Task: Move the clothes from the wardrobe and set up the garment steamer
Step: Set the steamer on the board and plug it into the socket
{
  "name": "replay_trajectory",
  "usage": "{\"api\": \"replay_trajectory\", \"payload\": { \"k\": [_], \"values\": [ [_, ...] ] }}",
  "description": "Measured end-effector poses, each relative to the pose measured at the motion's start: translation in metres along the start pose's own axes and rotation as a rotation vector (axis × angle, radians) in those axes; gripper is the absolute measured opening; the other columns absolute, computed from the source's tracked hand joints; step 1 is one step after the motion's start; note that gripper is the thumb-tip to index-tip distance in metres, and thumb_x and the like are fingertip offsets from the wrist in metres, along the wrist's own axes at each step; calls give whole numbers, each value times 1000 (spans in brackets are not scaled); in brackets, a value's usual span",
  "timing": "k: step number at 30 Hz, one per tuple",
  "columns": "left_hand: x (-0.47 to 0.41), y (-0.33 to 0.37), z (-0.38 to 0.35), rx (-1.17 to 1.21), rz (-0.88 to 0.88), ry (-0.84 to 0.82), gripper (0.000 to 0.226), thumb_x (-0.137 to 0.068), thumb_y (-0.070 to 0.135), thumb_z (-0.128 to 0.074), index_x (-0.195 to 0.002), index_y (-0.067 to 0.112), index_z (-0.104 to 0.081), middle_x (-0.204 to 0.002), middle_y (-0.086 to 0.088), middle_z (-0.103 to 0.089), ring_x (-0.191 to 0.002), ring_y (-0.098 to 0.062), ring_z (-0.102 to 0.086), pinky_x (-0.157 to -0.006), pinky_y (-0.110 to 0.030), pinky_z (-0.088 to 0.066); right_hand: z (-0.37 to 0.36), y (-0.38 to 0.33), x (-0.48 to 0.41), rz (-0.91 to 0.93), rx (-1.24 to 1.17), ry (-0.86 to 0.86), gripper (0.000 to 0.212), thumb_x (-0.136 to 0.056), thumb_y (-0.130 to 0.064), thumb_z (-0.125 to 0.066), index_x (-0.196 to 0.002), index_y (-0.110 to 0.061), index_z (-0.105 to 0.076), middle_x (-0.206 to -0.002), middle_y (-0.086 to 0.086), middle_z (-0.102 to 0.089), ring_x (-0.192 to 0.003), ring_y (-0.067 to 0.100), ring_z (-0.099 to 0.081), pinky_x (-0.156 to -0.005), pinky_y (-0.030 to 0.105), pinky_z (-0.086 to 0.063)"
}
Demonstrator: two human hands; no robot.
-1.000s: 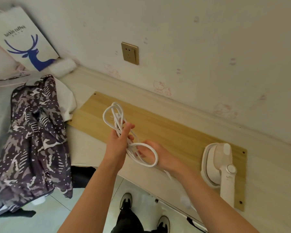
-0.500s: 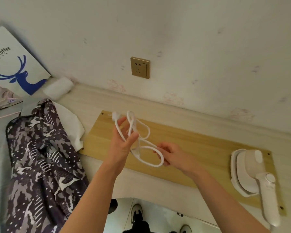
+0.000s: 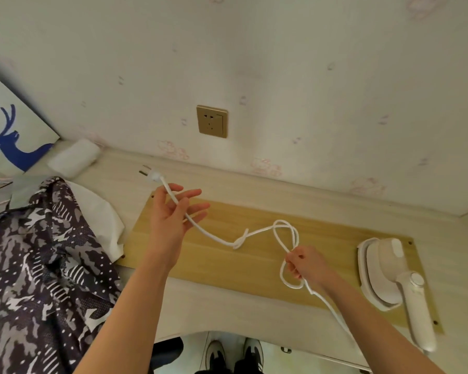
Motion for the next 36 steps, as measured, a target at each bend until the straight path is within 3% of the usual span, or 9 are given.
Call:
{"api": "replay_trajectory", "payload": {
  "k": [3,6,8,11,19,22,26,31,36],
  "values": [
    [3,8,-9,-63,-13,-3,16,-100,2,-40,-107,15,-47,-110,-13,-67,-91,-37,-68,-85,-50,-55,7,-17,0,42,397,-50,32,-93,-22,-50,-64,-11,-56,-64,4,-60,-64,23,-63,-56,28,-41],
    [10,13,-20,-151,-36,-32,15,-100,-1,-39,-106,9,-48,-107,-12,-68,-86,-35,-68,-82,-49,-56,11,-54,4,137,415,-6,24,-92,-15,-46,-83,-2,-64,-86,13,-66,-89,31,-65,-62,31,-44],
    [16,17,-27,-214,-66,-66,12,-99,-2,-39,-104,4,-48,-103,-10,-69,-82,-33,-69,-79,-45,-58,13,-85,10,212,214,20,22,-94,-20,-49,-103,-8,-65,-100,5,-68,-96,25,-65,-75,29,-49],
    [24,20,-37,-275,-96,-130,13,-98,-2,-41,-97,5,-51,-97,-7,-70,-74,-29,-67,-76,-42,-59,12,-134,20,276,-183,-95,22,-95,-24,-51,-110,-13,-64,-100,4,-71,-93,18,-68,-87,36,-55],
    [33,28,-52,-312,-64,-290,22,-97,-4,-42,-101,6,-61,-96,-9,-68,-79,-27,-65,-76,-34,-57,8,-209,30,164,-1000,-640,34,-100,-14,-42,-132,-3,-47,-123,19,-61,-89,30,-68,-62,34,-55],
    [33,33,-55,-362,-76,-312,21,-98,0,-43,-101,9,-61,-94,-8,-68,-76,-25,-63,-76,-32,-56,11,-217,30,206,-1085,-778,34,-99,-6,-40,-130,5,-48,-126,23,-58,-109,35,-63,-91,46,-52],
    [30,39,-54,-352,-104,-200,16,-98,12,-48,-105,15,-61,-82,-6,-66,-62,-21,-54,-69,-39,-50,17,-218,23,218,-1145,-698,31,-94,3,-47,-125,9,-51,-115,25,-59,-102,37,-65,-84,45,-55],
    [16,46,-50,-254,-112,16,17,-98,11,-47,-109,14,-61,-70,-6,-56,-51,-16,-41,-53,-32,-41,28,-222,16,243,-1166,-472,39,-84,6,-63,-121,5,-52,-104,25,-68,-95,38,-68,-81,43,-58],
    [-4,40,-44,-297,139,-55,15,-99,12,-44,-105,14,-58,-72,-8,-60,-44,-12,-33,-42,-25,-30,33,-240,13,313,-808,-99,36,-81,-2,-71,-112,-5,-55,-106,16,-65,-87,25,-70,-74,34,-60]
  ]
}}
Point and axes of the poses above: each hand's wrist, its own x-axis away from the middle knuckle, its own z-axis out of the back of the hand, y = z × x, the point moved 2 cm from there along -x, towards the middle knuckle
